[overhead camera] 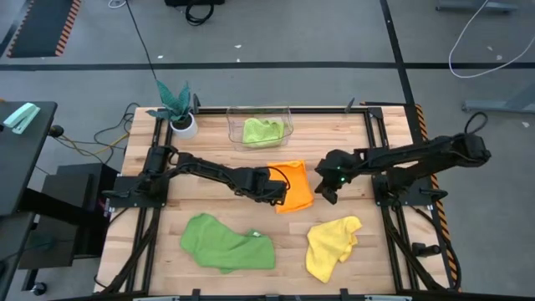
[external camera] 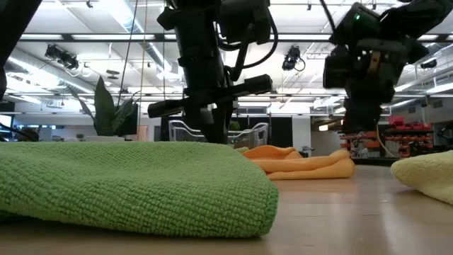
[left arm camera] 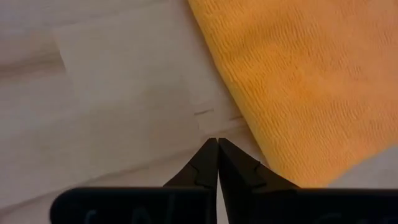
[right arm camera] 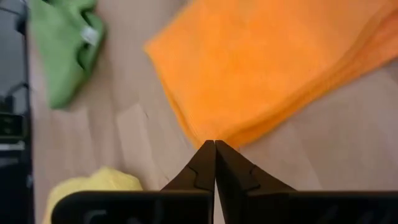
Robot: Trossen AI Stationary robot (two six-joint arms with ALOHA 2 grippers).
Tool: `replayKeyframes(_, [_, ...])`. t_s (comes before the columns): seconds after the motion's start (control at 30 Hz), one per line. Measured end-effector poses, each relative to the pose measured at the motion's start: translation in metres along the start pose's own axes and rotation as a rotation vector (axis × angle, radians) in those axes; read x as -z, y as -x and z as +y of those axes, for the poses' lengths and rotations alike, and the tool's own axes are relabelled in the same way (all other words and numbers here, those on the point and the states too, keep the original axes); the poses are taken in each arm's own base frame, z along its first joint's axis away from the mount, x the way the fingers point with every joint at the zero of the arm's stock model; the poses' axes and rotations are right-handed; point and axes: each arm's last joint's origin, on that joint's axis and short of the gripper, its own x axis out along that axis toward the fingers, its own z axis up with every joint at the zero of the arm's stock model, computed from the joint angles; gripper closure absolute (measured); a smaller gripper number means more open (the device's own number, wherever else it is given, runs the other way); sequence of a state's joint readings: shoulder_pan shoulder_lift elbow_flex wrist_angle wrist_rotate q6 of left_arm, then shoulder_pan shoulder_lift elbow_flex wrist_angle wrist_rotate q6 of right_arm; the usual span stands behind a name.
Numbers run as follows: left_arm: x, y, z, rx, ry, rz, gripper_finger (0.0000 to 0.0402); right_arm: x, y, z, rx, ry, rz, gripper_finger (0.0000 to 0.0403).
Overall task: Fold microfiber towels
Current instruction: Put the orange microfiber cloth into the transparent bin
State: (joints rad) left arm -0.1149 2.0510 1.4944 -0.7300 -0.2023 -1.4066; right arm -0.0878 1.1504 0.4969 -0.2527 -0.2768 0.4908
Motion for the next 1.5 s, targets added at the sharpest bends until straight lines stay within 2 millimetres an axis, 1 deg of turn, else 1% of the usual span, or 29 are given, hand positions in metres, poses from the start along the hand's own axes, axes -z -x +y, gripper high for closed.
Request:
replayKeyframes(0.1, [-0.009,-0.001,0.001,0.005,0.023,-0.005,0.0382,-0.002,0.010,0.003,-0.022,0.012,-0.054,0.0390])
replayKeyframes(0.2, [-0.023,0.007,-0.001,0.058,0.025,-0.020,0.0388,-0.003,0.019,0.007,-0.039,0.023,-0.098,0.0394])
replayKeyframes(0.3, [-0.038,0.029,-0.003,0.154,-0.019,-0.029,0.0395,-0.003,0.026,0.009,-0.055,0.033,-0.128,0.0395])
replayKeyframes(0.4, [-0.055,0.067,0.002,0.228,-0.048,-0.078,0.0393,-0.003,0.031,0.010,-0.049,0.039,-0.155,0.0392])
replayKeyframes(0.5, [-0.067,0.104,0.017,0.237,-0.096,-0.120,0.0378,-0.003,0.033,0.010,-0.037,0.049,-0.170,0.0388])
replayKeyframes(0.57, [-0.070,0.125,0.031,0.207,-0.134,-0.138,0.0369,-0.003,0.033,0.010,-0.036,0.058,-0.173,0.0388])
replayKeyframes(0.67, [-0.073,0.156,0.054,0.152,-0.146,-0.171,0.0361,-0.003,0.032,0.010,-0.019,0.059,-0.180,0.0391])
replayKeyframes(0.77, [-0.070,0.179,0.077,0.055,-0.163,-0.202,0.0360,-0.004,0.032,0.010,-0.016,0.060,-0.184,0.0394])
replayKeyframes(0.87, [-0.064,0.195,0.098,-0.061,-0.182,-0.225,0.0364,-0.004,0.032,0.010,-0.016,0.060,-0.185,0.0394])
replayKeyframes(1.0, [-0.052,0.201,0.113,-0.205,-0.201,-0.227,0.0375,-0.004,0.033,0.010,-0.017,0.060,-0.186,0.0390])
replayKeyframes(1.07, [-0.045,0.202,0.117,-0.264,-0.249,-0.217,0.0380,-0.004,0.033,0.010,-0.017,0.061,-0.187,0.0388])
replayKeyframes(1.17, [-0.035,0.201,0.118,-0.326,-0.311,-0.217,0.0387,-0.004,0.033,0.010,-0.018,0.058,-0.188,0.0389])
replayKeyframes(1.3, [-0.023,0.201,0.116,-0.357,-0.425,-0.295,0.0392,-0.004,0.033,0.010,-0.018,0.042,-0.189,0.0393])
replayKeyframes(1.37, [-0.017,0.197,0.118,-0.385,-0.479,-0.328,0.0392,-0.004,0.033,0.010,-0.011,-0.008,-0.195,0.0394])
replayKeyframes(1.43, [-0.010,0.188,0.122,-0.424,-0.510,-0.344,0.0388,-0.004,0.033,0.009,-0.001,-0.061,-0.203,0.0395])
replayKeyframes(1.5, [-0.003,0.175,0.128,-0.458,-0.475,-0.351,0.0383,-0.005,0.033,0.009,-0.001,-0.098,-0.206,0.0393])
